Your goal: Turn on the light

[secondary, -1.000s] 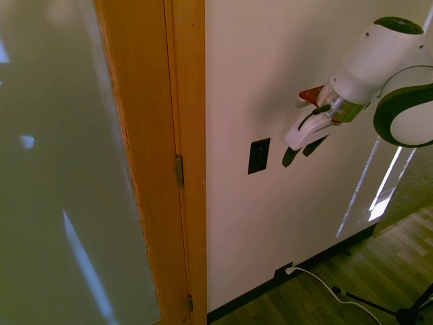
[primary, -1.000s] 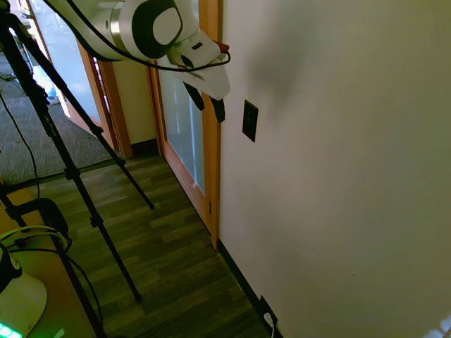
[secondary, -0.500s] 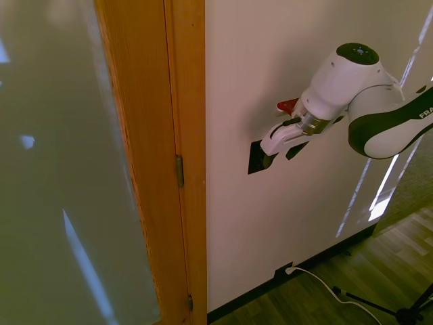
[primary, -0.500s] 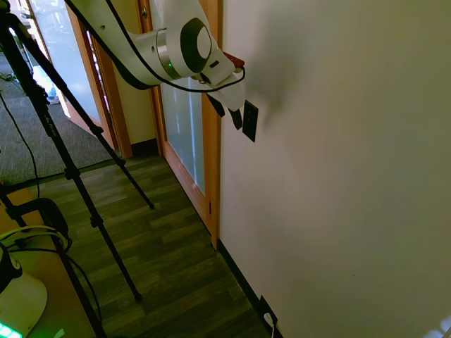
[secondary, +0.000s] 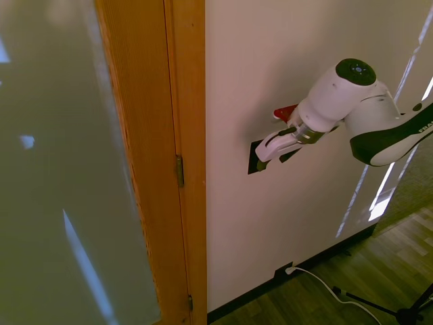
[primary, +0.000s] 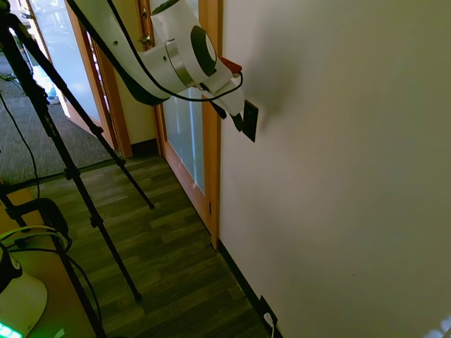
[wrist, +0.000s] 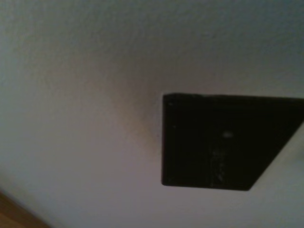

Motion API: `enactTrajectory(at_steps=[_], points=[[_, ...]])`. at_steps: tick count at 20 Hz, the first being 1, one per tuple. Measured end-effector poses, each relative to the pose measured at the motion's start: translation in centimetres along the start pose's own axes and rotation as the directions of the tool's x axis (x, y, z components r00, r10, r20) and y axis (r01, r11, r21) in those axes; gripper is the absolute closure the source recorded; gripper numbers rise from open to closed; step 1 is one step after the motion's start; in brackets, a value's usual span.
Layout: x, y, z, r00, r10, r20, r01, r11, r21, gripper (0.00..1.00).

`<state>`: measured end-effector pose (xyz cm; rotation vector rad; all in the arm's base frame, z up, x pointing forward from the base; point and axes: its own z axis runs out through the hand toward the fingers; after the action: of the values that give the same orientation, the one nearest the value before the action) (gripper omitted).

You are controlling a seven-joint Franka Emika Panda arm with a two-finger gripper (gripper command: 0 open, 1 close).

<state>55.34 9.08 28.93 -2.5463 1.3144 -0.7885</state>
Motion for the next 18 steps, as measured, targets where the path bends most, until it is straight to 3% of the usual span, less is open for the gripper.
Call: enactTrajectory(at_steps=[18], points=[[1.1,-0.6,4.4,0.999,0.046,-0.005,-0.046,0.999,-0.013,1.00]])
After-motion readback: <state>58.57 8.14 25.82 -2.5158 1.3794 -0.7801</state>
